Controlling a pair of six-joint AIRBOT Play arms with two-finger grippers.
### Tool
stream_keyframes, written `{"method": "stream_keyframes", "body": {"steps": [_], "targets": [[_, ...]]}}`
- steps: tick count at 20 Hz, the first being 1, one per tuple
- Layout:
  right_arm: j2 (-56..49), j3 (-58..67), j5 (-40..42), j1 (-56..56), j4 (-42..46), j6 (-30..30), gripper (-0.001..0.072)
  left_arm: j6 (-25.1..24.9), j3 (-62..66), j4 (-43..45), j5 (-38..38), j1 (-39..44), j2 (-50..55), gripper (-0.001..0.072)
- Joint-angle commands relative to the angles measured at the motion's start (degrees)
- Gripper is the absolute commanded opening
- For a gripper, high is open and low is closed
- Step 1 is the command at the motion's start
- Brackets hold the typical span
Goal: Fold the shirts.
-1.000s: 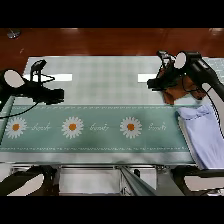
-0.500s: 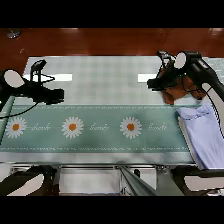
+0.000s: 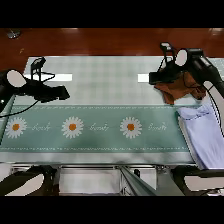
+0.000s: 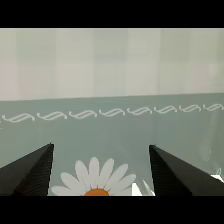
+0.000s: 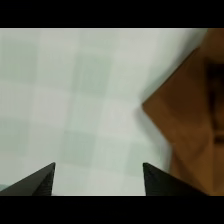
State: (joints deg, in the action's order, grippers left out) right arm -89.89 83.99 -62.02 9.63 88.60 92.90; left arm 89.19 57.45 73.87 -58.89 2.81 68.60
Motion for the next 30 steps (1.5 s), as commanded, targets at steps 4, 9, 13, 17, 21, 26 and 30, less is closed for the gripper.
{"method": "stream_keyframes", "body": {"steps": [4, 9, 13, 17, 21, 26, 30], "targets": [[-1.92, 5.62, 14.38, -8.57, 14.91, 13.18, 0.0631, 0.07, 0.09, 1.4, 11.5, -0.04, 0.42, 0.0703], [-12.55, 12.07, 10.82, -18.86, 6.51, 14.29, 0.0631, 0.04, 0.09, 1.4, 13.92, -0.04, 0.48, 0.0703], [-20.48, 16.87, 3.98, -21.03, 3.85, 12.31, 0.0631, 0.04, 0.09, 1.38, 13.84, -0.04, 0.66, 0.0703], [-23.67, 19.52, -2.56, -20.94, 0.98, 8.83, 0.0519, 0.07, 0.09, 1.36, 12.96, -0.02, 0.66, 0.0703], [-22.88, 24.55, -10.29, -20.94, -5.4, 2.23, 0.0032, 0.0, 1.49, 2.99, 6.29, -0.61, 0.42, 0.0703], [-10.12, 34.91, -9.46, -20.87, -9.53, 0.39, 0.0031, -3.48, 6.82, 4.98, -5.42, -3.58, -7.5, 0.0703], [3.78, 34.91, -9.75, -20.46, -13.64, -4.26, 0.0031, -3.41, -2.8, -0.55, -6.78, -1.09, -24.11, 0.0703]]}}
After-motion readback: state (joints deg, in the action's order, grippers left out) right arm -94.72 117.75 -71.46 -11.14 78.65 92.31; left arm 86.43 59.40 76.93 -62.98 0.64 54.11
